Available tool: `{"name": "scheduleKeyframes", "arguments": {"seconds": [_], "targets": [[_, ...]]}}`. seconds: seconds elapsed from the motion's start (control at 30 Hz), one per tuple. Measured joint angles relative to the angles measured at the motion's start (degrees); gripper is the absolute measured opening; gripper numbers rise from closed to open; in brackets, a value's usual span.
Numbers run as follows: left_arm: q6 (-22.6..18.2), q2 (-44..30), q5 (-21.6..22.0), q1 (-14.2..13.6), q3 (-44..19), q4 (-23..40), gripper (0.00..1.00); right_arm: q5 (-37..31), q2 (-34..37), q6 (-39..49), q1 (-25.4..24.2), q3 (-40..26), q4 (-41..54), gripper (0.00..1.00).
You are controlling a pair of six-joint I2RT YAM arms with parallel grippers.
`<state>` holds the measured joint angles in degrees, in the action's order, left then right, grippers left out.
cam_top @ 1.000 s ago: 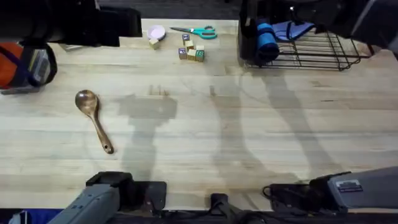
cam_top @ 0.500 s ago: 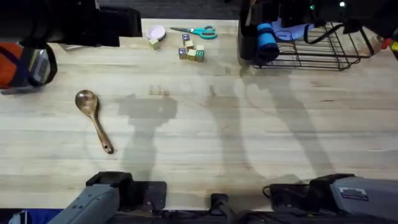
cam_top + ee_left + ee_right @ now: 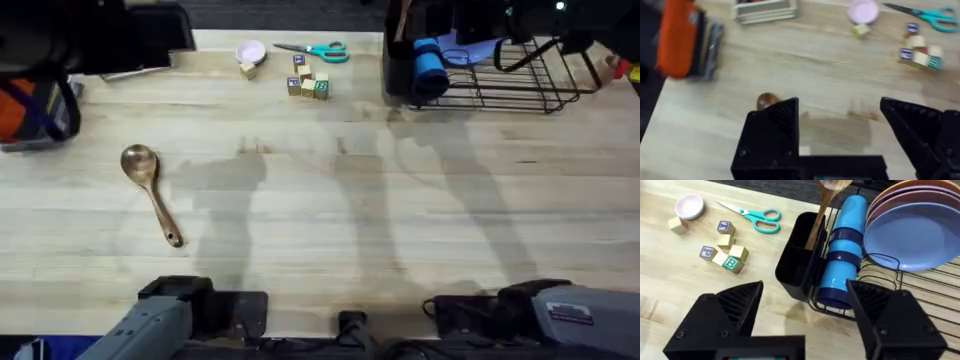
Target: Pick up the spoon on the table one by one and put them onto the rack
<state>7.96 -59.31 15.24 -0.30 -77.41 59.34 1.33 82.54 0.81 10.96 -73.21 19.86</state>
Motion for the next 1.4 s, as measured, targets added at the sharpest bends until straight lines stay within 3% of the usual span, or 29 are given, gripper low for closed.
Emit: {"name": "scheduleKeyframes", "arguments": {"seconds": [0.2, 0.3, 0.33, 0.47, 0.6, 1.1, 1.27, 1.4], "targets": [[7.6, 0.0, 7.4, 1.5, 0.0, 3.7, 0.993, 0.0, 0.0, 0.0, 0.0, 0.0, 0.0, 0.996], [11.4, 0.0, 8.8, 4.7, 0.0, 5.8, 0.993, 0.0, 0.0, 0.0, 0.0, 0.0, 0.0, 0.997], [15.1, 0.0, 9.6, 10.0, 0.0, 7.9, 0.993, 0.0, 0.0, 0.0, 0.0, 0.0, 0.0, 0.997], [16.7, 0.0, 9.9, 14.3, 0.0, 8.6, 0.993, 0.0, 0.0, 0.0, 0.0, 0.0, 0.0, 0.995], [17.4, 0.0, 9.9, 16.9, 0.0, 9.2, 0.993, 0.0, 0.0, 0.0, 0.0, 0.0, 0.0, 0.997], [18.5, -8.1, 6.8, 17.5, 0.4, 14.7, 0.992, 0.0, 0.0, 0.0, 0.0, 0.0, 0.0, 0.996], [20.4, -8.5, 6.8, 17.5, 6.3, 12.6, 0.991, 0.0, 0.0, 0.0, 0.0, 0.0, 0.0, 0.996], [20.6, -8.5, 6.8, 17.7, 12.8, 7.3, 0.992, 0.0, 0.0, 0.0, 0.0, 0.0, 0.0, 0.996]]}}
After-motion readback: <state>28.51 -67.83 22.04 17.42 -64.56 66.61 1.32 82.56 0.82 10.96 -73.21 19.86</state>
